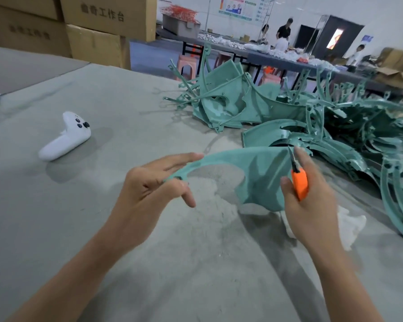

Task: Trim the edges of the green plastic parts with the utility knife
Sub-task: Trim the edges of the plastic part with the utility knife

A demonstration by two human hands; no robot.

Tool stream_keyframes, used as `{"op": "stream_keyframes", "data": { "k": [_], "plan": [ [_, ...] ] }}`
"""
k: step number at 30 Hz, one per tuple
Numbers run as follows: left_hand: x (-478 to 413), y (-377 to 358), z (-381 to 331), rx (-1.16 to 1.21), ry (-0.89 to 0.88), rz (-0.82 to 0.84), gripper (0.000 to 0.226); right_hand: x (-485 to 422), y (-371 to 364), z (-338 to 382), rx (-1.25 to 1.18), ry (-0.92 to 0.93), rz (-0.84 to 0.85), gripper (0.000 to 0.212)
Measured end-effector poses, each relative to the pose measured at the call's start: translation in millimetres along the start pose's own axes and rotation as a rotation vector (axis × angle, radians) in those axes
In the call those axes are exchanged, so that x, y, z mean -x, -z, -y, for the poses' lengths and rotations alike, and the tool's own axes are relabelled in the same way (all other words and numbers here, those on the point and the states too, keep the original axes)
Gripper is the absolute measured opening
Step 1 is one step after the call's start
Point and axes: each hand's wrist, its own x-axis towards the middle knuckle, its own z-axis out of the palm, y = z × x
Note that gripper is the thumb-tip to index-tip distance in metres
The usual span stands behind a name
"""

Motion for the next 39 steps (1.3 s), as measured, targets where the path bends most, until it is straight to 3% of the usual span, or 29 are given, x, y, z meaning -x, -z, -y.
{"op": "stream_keyframes", "data": {
  "k": [3, 4, 6, 7, 10, 14, 18, 20, 22, 24, 28, 30, 32, 34, 35, 37, 39],
  "plan": [
    [2, 2, -1, 0.216, -0.031, 0.059, 0.029, -5, 10, -2, -0.022, -0.05, -0.062, 0.068],
    [2, 3, 0, 0.26, -0.035, 0.054, 0.029, -7, 13, -4, -0.043, -0.092, -0.064, 0.059],
    [0, 4, 2, 0.308, -0.037, 0.013, 0.031, -9, 18, -1, -0.111, -0.157, -0.073, 0.013],
    [-2, 5, 5, 0.306, -0.03, -0.022, 0.033, -9, 19, -2, -0.171, -0.203, -0.088, 0.01],
    [-5, 7, 12, 0.22, 0.021, -0.098, 0.045, -8, 23, -8, -0.315, -0.349, -0.141, 0.028],
    [-4, -6, 20, 0.197, 0.149, -0.156, 0.065, -6, 24, 6, -0.843, -0.612, -0.086, 0.015],
    [3, -29, 24, 0.389, 0.331, 0.036, 0.094, 3, 10, 35, -1.164, -0.722, 0.11, 0.011],
    [15, -42, 20, 0.359, 0.329, 0.201, 0.083, 9, 1, 51, -1.283, -0.768, 0.222, 0.015],
    [23, -55, 18, 0.303, 0.31, 0.22, 0.078, 17, -4, 64, -1.357, -0.811, 0.292, 0.022],
    [25, -66, 16, 0.298, 0.297, 0.163, 0.083, 26, -7, 74, -1.36, -0.818, 0.377, 0.021],
    [20, -69, 11, 0.505, 0.418, -0.169, 0.08, 42, -16, 85, -1.274, -0.693, 0.581, 0.021],
    [16, -64, 11, 0.589, 0.434, -0.312, 0.075, 46, -22, 86, -1.21, -0.616, 0.628, 0.034],
    [13, -60, 10, 0.648, 0.438, -0.367, 0.066, 47, -26, 84, -1.073, -0.528, 0.639, 0.032],
    [11, -56, 10, 0.724, 0.43, -0.414, 0.057, 46, -27, 82, -0.87, -0.442, 0.586, 0.028],
    [10, -55, 9, 0.709, 0.406, -0.441, 0.053, 45, -27, 79, -0.782, -0.406, 0.533, 0.036],
    [10, -53, 7, 0.551, 0.324, -0.478, 0.038, 42, -27, 72, -0.635, -0.297, 0.393, 0.054],
    [12, -52, 3, 0.399, 0.247, -0.472, 0.032, 38, -24, 67, -0.508, -0.183, 0.246, 0.058]
  ]
}}
